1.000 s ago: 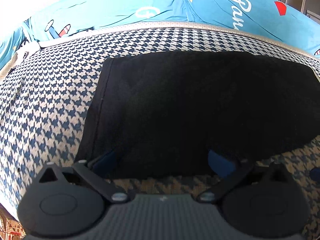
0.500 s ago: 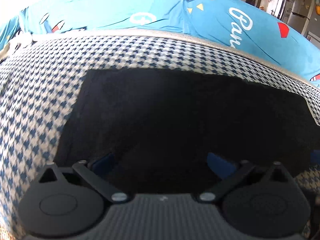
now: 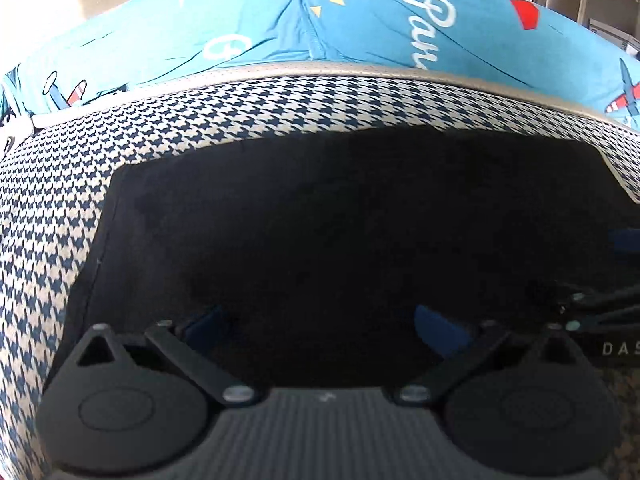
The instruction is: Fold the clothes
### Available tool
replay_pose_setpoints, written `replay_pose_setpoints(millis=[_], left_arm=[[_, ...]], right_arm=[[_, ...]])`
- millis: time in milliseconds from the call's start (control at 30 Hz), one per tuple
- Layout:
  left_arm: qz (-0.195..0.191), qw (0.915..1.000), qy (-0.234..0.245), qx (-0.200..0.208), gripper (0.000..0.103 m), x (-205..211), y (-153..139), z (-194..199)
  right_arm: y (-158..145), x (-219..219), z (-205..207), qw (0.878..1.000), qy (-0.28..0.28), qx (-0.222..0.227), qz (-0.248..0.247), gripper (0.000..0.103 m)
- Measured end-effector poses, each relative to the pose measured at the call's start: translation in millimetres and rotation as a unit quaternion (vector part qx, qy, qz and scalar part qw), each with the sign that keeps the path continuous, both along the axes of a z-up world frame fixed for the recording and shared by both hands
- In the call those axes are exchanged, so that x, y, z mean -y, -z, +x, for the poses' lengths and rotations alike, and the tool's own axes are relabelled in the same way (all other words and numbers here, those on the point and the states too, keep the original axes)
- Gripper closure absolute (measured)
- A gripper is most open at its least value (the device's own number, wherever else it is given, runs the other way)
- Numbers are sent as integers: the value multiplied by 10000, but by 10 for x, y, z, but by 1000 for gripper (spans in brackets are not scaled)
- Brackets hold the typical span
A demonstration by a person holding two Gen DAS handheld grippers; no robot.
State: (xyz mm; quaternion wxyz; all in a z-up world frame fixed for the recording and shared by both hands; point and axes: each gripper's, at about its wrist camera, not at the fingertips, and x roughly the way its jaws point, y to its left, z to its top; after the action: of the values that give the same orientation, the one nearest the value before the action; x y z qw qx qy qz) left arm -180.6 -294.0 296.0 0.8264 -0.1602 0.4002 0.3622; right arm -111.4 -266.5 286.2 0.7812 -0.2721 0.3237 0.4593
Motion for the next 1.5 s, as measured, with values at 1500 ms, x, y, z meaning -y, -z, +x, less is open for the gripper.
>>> replay_pose_setpoints(millis=[1500], left_arm=[[-244, 9990, -355, 71, 0, -820, -194, -133]], right_arm=[[-140, 984, 1150, 9697, 1625, -1294, 1288, 25]])
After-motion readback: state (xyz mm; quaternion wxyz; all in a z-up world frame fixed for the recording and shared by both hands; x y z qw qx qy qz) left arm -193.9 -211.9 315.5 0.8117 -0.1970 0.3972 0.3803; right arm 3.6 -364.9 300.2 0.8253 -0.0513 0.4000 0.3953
